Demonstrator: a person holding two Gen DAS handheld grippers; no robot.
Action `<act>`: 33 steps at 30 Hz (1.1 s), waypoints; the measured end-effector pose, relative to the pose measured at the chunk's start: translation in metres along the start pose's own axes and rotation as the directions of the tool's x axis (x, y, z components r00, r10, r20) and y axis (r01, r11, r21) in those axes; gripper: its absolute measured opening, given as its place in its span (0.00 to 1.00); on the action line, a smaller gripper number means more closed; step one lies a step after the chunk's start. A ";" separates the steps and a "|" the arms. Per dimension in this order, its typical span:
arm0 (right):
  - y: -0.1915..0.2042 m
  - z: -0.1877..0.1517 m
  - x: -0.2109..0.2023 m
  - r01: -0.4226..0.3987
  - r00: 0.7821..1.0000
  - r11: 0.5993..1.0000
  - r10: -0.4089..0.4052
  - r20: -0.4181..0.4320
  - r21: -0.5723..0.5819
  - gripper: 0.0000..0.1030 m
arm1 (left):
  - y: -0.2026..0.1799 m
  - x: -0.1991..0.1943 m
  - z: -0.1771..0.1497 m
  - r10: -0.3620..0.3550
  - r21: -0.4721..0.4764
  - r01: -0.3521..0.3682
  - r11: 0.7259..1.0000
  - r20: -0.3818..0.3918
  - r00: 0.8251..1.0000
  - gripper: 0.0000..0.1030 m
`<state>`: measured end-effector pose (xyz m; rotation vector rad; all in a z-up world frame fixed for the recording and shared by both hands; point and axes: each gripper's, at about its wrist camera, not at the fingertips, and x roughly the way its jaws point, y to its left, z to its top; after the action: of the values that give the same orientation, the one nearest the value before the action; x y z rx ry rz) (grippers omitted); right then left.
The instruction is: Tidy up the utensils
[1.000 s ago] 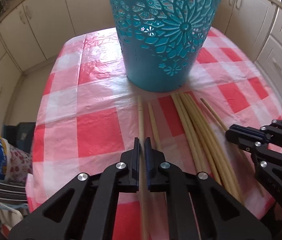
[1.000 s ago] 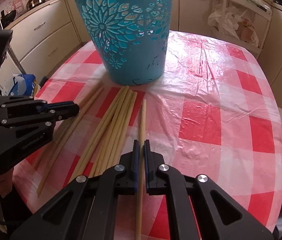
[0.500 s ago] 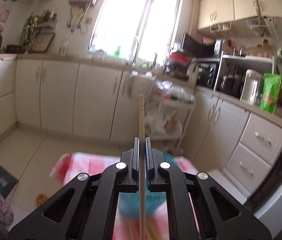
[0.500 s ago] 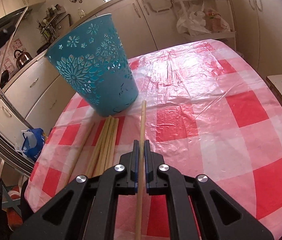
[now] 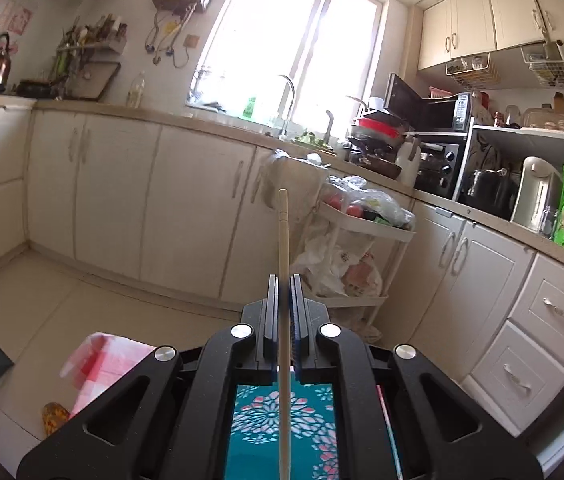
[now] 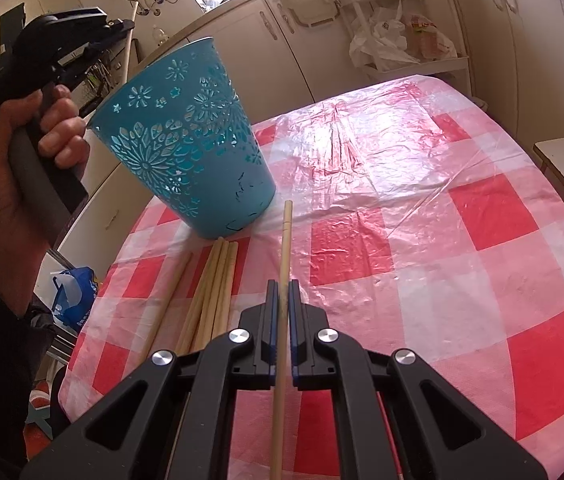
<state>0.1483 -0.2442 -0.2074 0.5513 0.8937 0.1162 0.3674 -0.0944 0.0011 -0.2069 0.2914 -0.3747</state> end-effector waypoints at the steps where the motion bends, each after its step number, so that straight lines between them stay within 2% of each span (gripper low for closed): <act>1: 0.001 0.000 0.000 0.000 1.000 1.000 0.000 -0.001 -0.001 0.06 | -0.001 -0.001 -0.001 0.009 0.022 -0.009 1.000 -0.013 1.000 0.05; 5: 0.001 0.000 0.000 0.002 1.000 1.000 -0.002 -0.003 -0.007 0.06 | -0.003 -0.003 -0.013 0.022 0.096 -0.013 0.995 -0.091 0.996 0.07; 9: 0.000 0.001 0.000 0.003 1.000 1.000 -0.003 -0.002 -0.003 0.06 | 0.004 -0.005 -0.028 0.043 0.102 -0.026 0.994 -0.173 0.984 0.12; 11: 0.001 0.001 -0.001 0.006 1.000 1.000 -0.006 0.006 -0.007 0.06 | 0.007 -0.012 -0.036 0.052 0.113 -0.030 0.993 -0.194 0.980 0.18; 13: 0.003 0.003 -0.005 0.004 1.000 1.000 -0.003 0.026 -0.013 0.06 | 0.011 -0.022 -0.041 0.061 0.114 -0.039 0.993 -0.197 0.978 0.37; 16: 0.012 0.011 -0.019 -0.018 0.995 0.999 0.020 0.094 -0.026 0.06 | 0.018 -0.048 -0.043 0.069 0.099 -0.053 0.994 -0.169 0.983 0.50; 21: 0.044 0.034 -0.051 -0.037 0.963 0.993 0.066 0.262 -0.115 0.06 | 0.030 -0.081 -0.050 0.018 0.033 -0.013 0.999 -0.169 0.985 0.55; 24: 0.069 0.056 -0.072 -0.053 0.913 0.983 0.119 0.391 -0.176 0.06 | 0.038 -0.093 -0.058 -0.029 -0.032 0.023 0.999 -0.183 0.983 0.57; 26: 0.088 0.076 -0.086 -0.066 0.853 0.974 0.168 0.494 -0.217 0.06 | 0.044 -0.097 -0.062 -0.058 -0.088 0.042 0.995 -0.192 0.980 0.58; 28: 0.101 0.096 -0.095 -0.088 0.779 0.966 0.218 0.588 -0.242 0.06 | 0.047 -0.100 -0.065 -0.076 -0.133 0.051 0.990 -0.191 0.979 0.59; 29: 0.107 0.107 -0.098 -0.102 0.743 0.964 0.238 0.626 -0.246 0.06 | 0.049 -0.101 -0.067 -0.084 -0.152 0.055 0.987 -0.190 0.978 0.59; 31: 0.117 0.125 -0.097 -0.114 0.684 0.960 0.262 0.681 -0.254 0.06 | 0.052 -0.101 -0.069 -0.093 -0.180 0.059 0.982 -0.187 0.978 0.60; 33: 0.121 0.135 -0.091 -0.111 0.653 0.961 0.262 0.710 -0.252 0.06 | 0.055 -0.100 -0.070 -0.098 -0.197 0.060 0.979 -0.189 0.977 0.60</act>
<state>0.2104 -0.2245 -0.0149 0.4510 0.0099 0.1473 0.2741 -0.0160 -0.0544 -0.3707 0.5177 -0.4478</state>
